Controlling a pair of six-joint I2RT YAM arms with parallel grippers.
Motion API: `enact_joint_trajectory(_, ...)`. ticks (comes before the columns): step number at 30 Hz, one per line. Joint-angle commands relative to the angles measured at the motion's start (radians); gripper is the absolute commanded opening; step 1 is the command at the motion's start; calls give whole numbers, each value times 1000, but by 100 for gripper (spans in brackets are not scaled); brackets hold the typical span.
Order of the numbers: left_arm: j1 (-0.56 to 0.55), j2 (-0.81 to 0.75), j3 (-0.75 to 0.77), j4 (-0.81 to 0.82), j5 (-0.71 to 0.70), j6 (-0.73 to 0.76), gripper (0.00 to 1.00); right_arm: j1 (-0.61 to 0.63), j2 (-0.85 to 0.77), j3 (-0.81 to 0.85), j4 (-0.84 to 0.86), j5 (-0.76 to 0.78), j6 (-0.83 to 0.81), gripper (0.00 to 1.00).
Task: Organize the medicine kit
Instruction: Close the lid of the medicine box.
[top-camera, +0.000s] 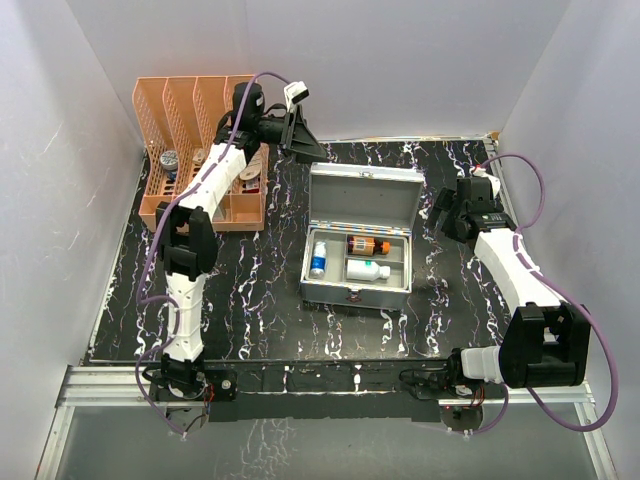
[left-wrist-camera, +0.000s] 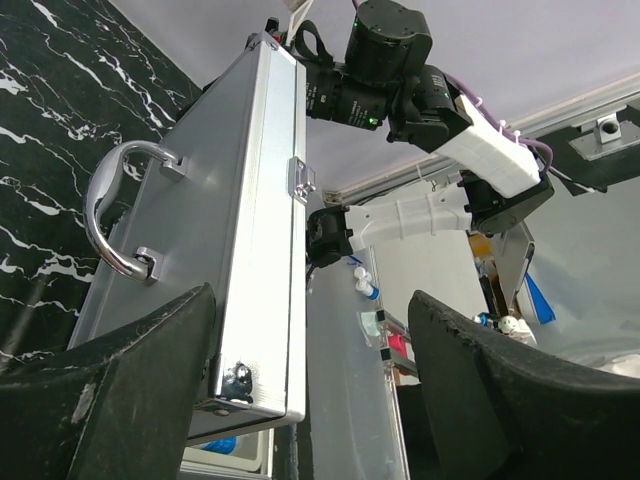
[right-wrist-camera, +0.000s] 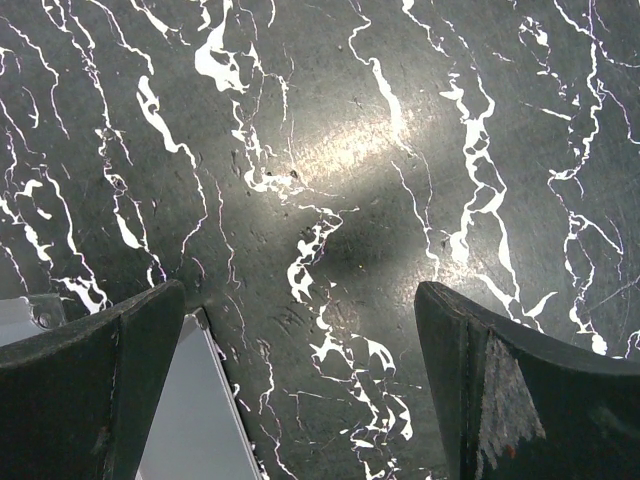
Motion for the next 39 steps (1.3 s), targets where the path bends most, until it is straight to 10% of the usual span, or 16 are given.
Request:
enact_joint_trajectory(1,-9,-120,22,-164,-24,89,75,-5,-34,0,49,12,16,98)
enact_joint_trajectory(39,-77,-207,134,-839,-181,555,73,-36,-91,-55,40,-25,-5,98)
